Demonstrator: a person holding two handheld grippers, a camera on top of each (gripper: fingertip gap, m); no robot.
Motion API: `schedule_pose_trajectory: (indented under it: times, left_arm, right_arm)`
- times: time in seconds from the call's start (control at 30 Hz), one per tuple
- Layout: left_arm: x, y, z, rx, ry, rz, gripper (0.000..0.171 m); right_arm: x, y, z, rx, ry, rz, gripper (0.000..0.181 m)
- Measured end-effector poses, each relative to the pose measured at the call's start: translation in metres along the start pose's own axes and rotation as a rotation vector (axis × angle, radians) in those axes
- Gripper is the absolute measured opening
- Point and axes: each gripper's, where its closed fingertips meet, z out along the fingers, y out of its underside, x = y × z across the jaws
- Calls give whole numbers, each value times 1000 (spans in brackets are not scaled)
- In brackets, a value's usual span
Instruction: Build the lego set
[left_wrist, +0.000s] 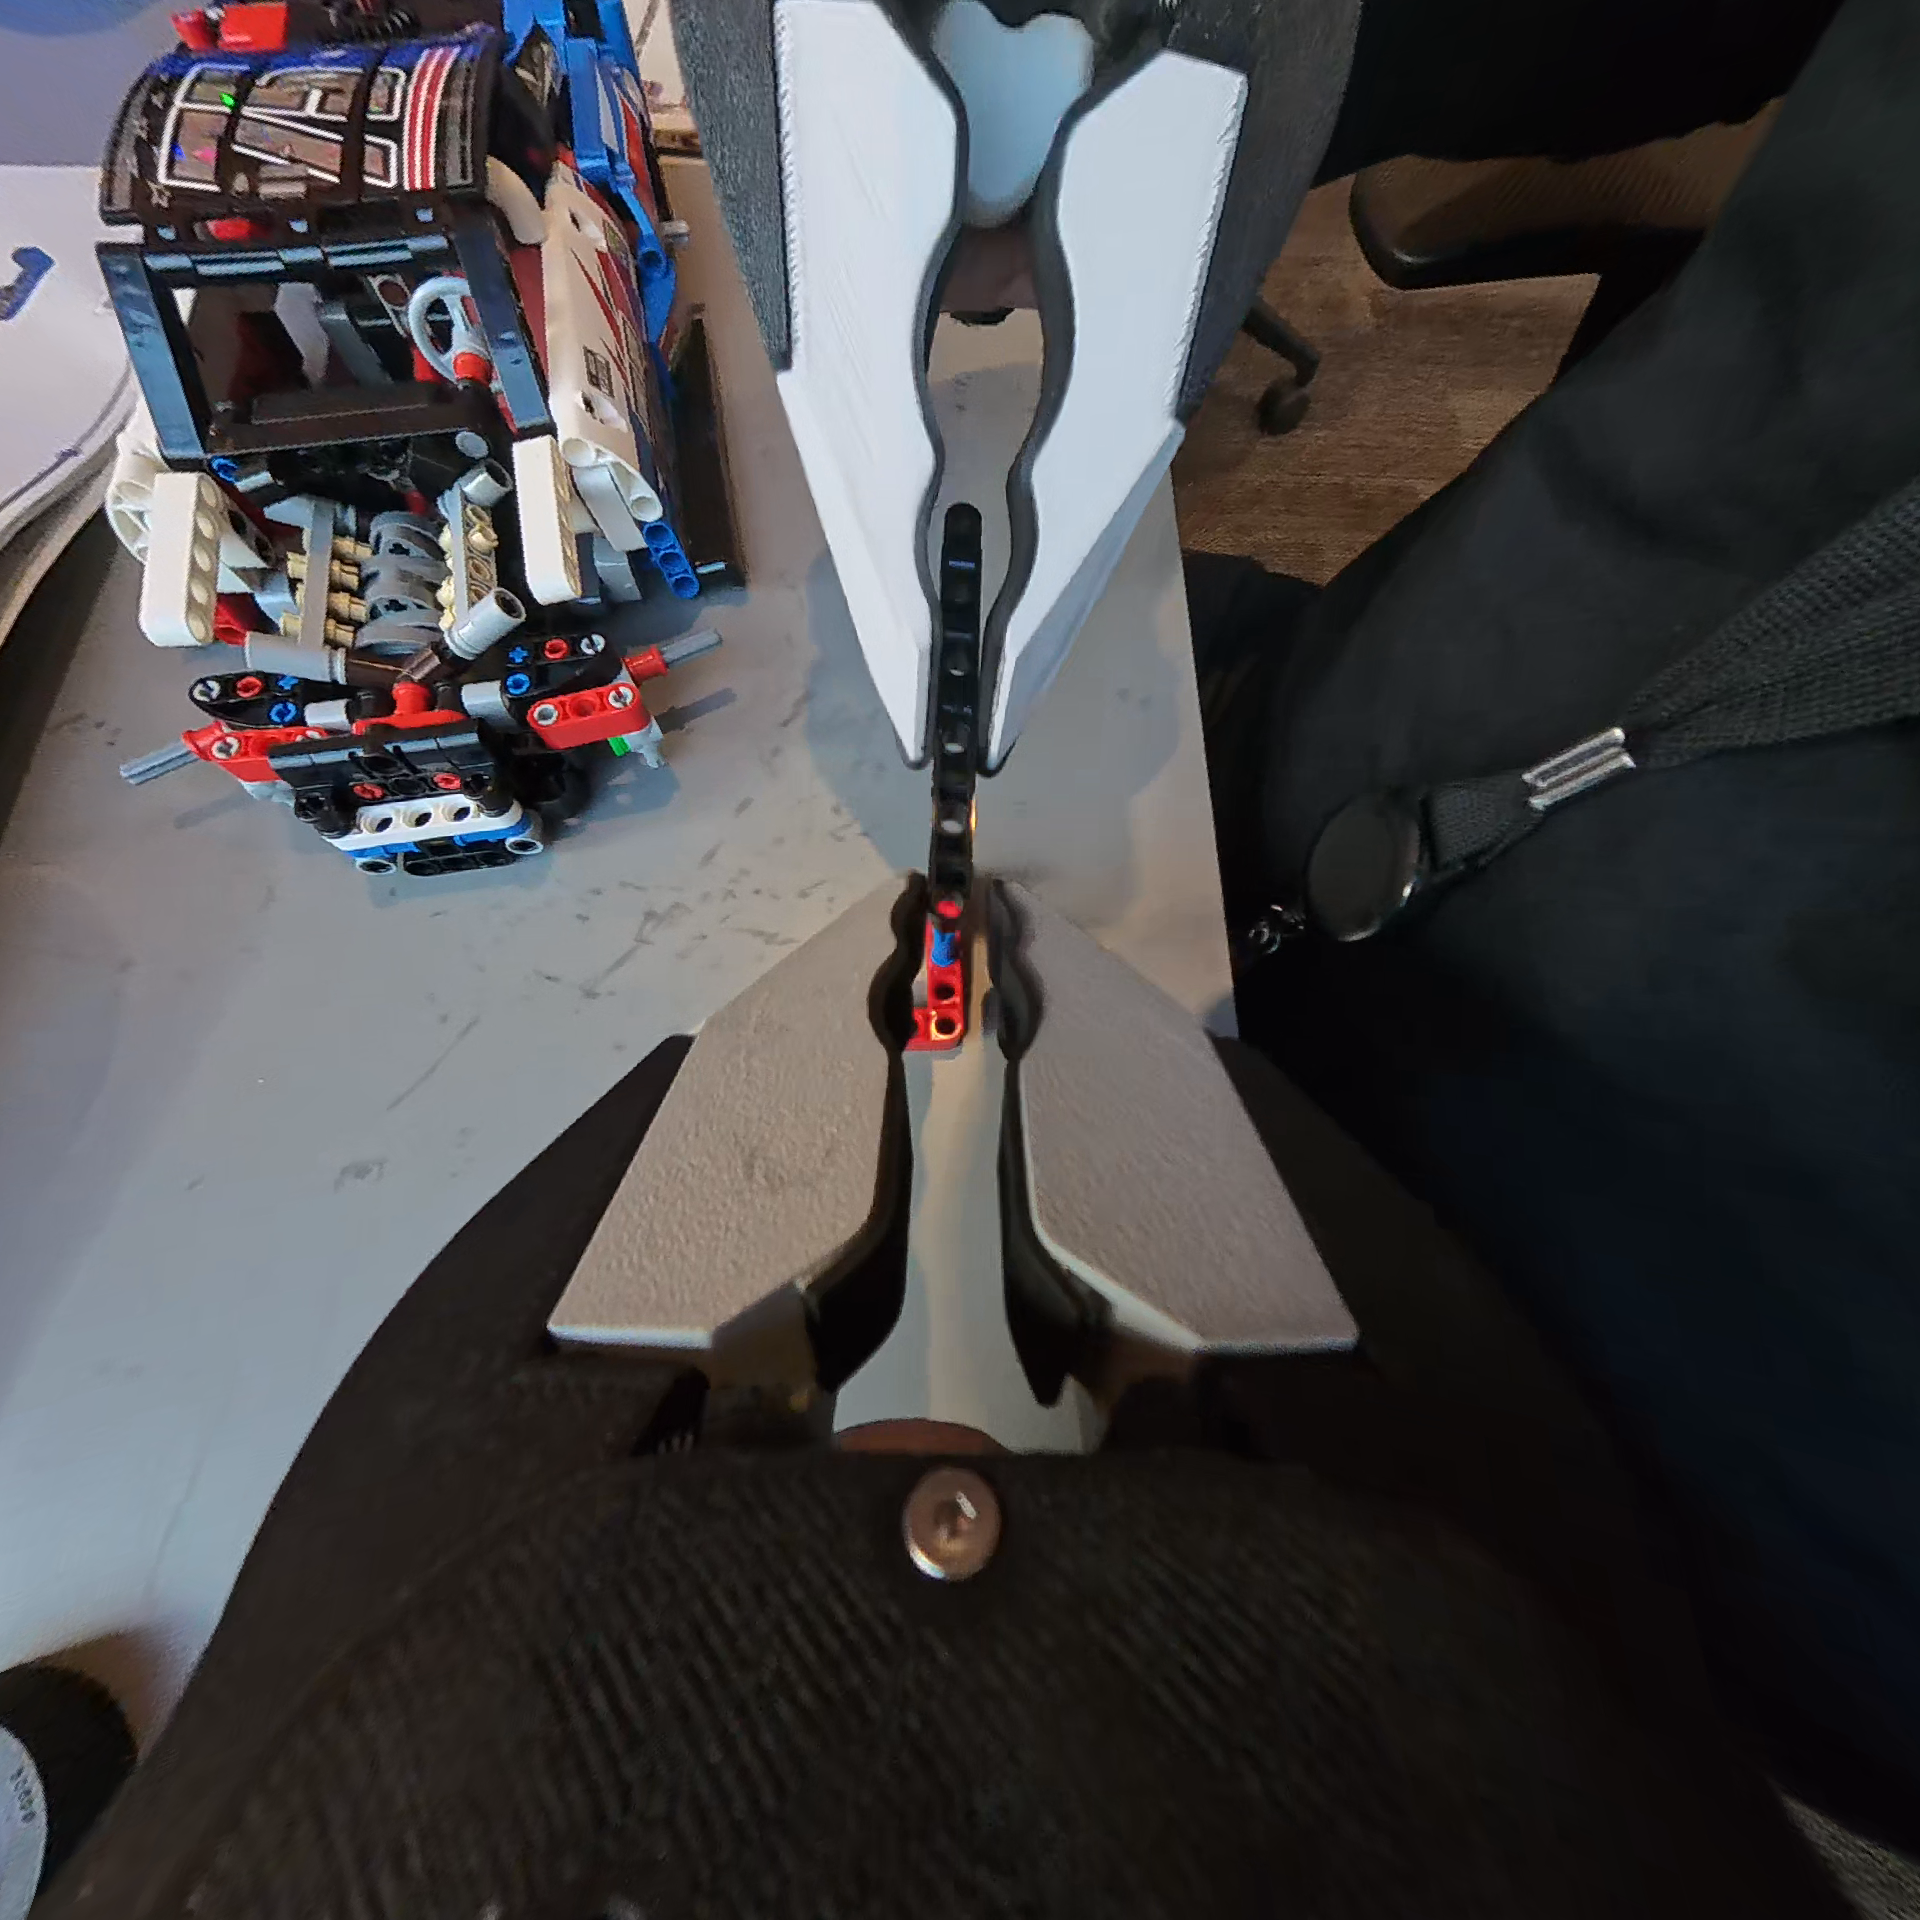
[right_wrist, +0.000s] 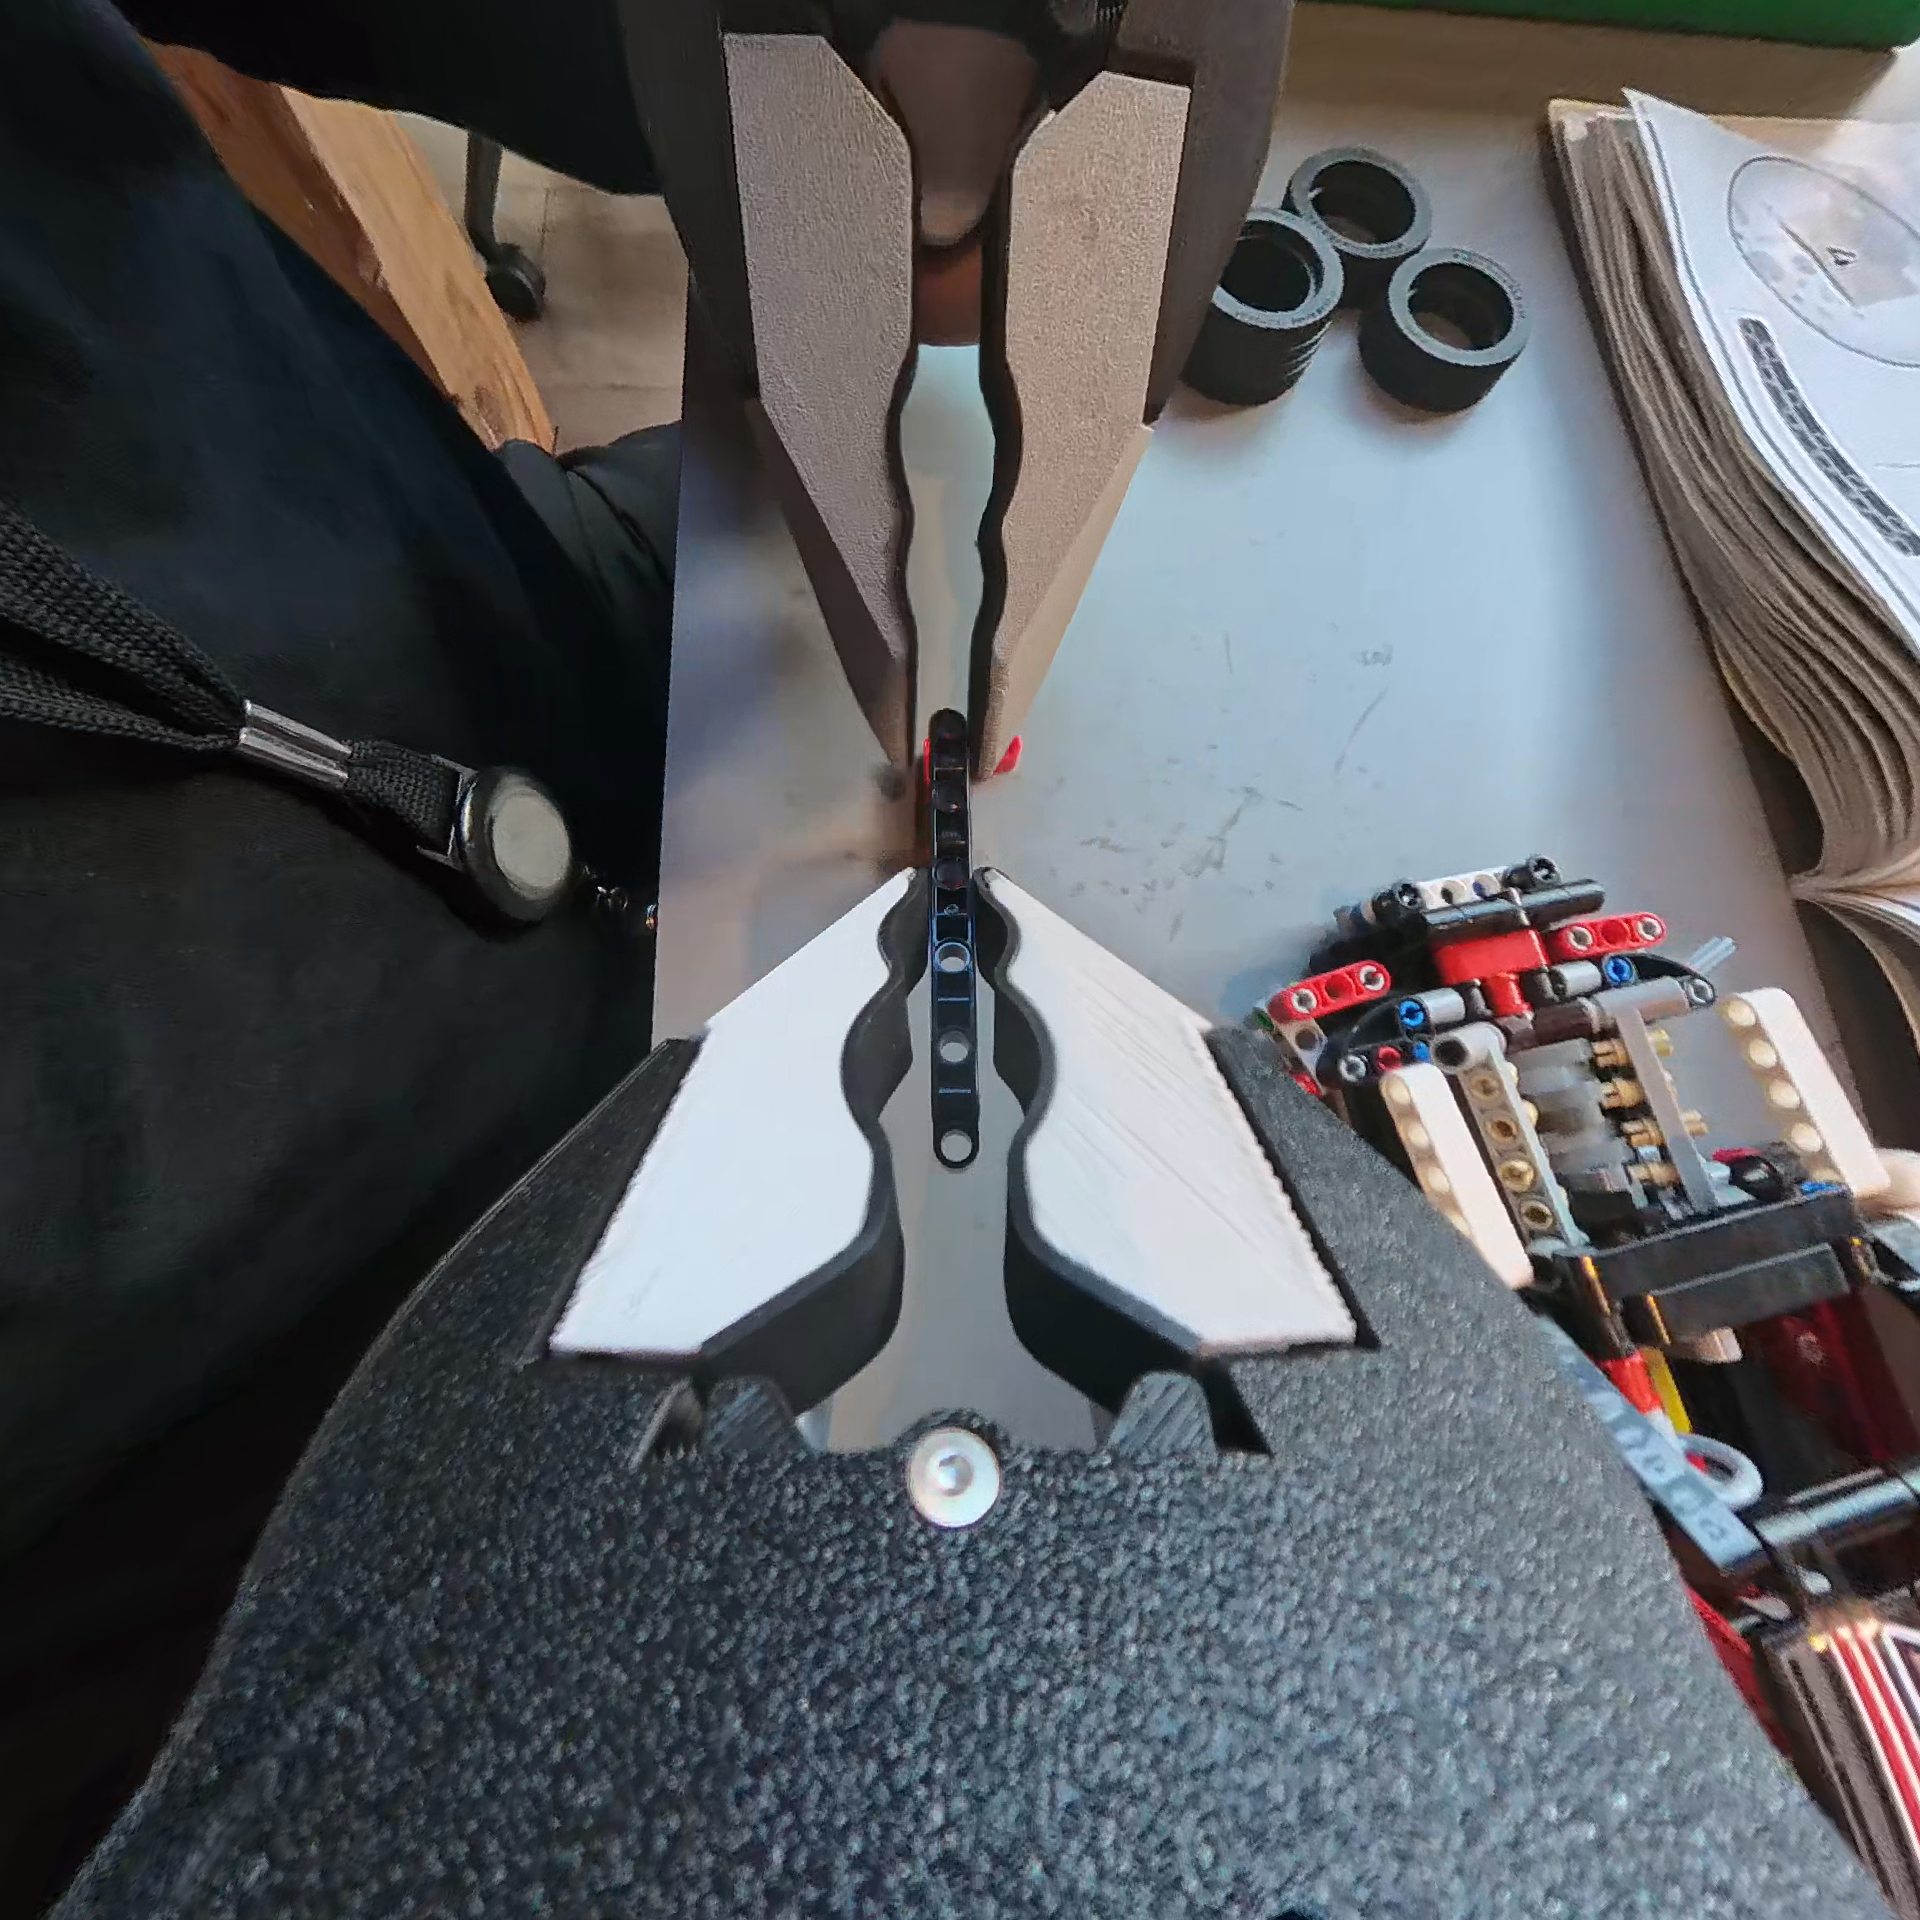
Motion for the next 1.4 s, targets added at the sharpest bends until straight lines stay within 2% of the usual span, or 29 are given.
schedule_pose_trajectory:
  times: [0.37,0.5,0.73,1.0,1.4]
  left_arm:
    - [1,-6,-3,63,-25,15,4]
    - [0,-3,1,46,-38,16,4]
    - [0,0,-1,75,-7,-105,10]
    - [-1,7,2,43,-27,-86,5]
    - [-1,5,0,56,-27,-90,8]
  right_arm:
    - [-1,-9,5,33,12,-37,10]
    - [-1,-5,10,-2,15,-57,8]
    - [1,-1,14,-16,6,-40,8]
    - [-1,2,20,-29,-22,-48,8]
    - [0,4,18,-33,-33,-43,8]
